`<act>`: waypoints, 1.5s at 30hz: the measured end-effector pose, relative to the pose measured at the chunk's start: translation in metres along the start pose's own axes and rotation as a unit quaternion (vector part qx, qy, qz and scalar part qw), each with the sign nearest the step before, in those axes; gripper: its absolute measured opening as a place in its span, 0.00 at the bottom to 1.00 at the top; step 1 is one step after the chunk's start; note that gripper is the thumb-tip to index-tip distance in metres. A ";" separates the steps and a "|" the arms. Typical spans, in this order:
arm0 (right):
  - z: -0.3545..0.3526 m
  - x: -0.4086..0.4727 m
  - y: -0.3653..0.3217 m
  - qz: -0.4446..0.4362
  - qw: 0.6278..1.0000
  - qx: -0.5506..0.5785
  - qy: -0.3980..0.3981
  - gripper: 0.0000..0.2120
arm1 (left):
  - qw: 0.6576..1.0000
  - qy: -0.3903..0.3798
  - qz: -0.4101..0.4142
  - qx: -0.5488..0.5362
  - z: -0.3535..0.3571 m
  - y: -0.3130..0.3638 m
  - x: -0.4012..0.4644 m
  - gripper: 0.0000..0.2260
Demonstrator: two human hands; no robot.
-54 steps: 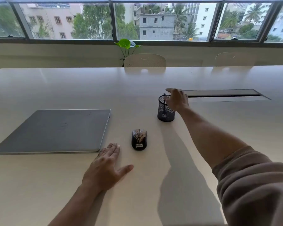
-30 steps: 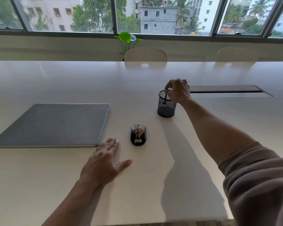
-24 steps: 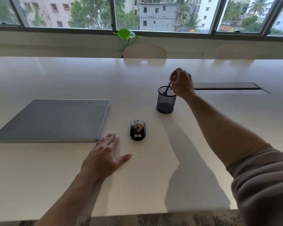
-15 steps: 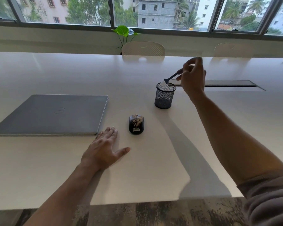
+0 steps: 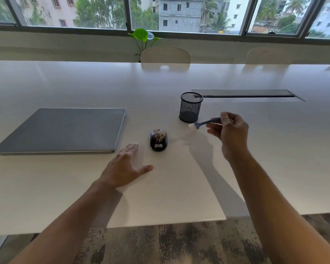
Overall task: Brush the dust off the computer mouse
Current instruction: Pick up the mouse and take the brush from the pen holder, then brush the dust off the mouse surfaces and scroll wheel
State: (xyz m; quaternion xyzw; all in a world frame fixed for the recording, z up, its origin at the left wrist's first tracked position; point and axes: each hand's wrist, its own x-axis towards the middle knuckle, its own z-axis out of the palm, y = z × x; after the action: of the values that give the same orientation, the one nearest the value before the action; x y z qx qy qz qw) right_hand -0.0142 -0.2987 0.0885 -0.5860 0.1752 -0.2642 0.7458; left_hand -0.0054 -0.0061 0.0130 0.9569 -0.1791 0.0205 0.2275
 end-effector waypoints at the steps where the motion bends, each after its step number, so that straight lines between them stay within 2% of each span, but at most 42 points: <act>1: -0.004 -0.005 0.003 0.011 1.000 -0.001 0.007 0.03 | 1.000 -0.004 0.006 -0.022 -0.001 0.002 0.003 0.49; 10: -0.024 -0.033 0.019 0.042 0.998 -0.011 0.038 0.05 | 0.989 -0.071 0.031 -0.127 -0.007 0.010 0.058 0.54; 13: -0.028 -0.039 0.022 0.046 0.998 -0.012 0.045 0.06 | 0.986 -0.097 0.029 -0.135 -0.004 0.003 0.074 0.58; 18: -0.031 -0.048 0.023 0.053 0.997 -0.010 0.053 0.06 | 0.981 -0.122 0.027 -0.151 0.001 -0.003 0.094 0.58; 24: -0.035 -0.058 0.026 0.056 0.997 -0.012 0.055 0.04 | 0.966 -0.193 0.023 -0.170 0.002 -0.001 0.110 0.63; 30: -0.040 -0.060 0.025 0.060 0.996 -0.013 0.057 0.05 | 0.967 -0.183 0.027 -0.177 0.005 -0.002 0.112 0.61; 41: -0.049 -0.069 0.017 0.067 0.997 0.000 0.047 0.06 | 0.971 -0.116 0.050 -0.204 0.004 0.014 0.086 0.55; 45: -0.054 -0.076 0.014 0.071 0.997 0.017 0.040 0.04 | 0.971 -0.103 0.060 -0.209 0.000 0.027 0.065 0.57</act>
State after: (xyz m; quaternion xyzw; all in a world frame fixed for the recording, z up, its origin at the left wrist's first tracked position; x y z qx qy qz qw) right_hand -0.1033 -0.2928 0.0573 -0.5483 0.2410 -0.2367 0.7650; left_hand 0.0457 -0.0499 0.0323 0.8726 -0.2589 -0.1022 0.4013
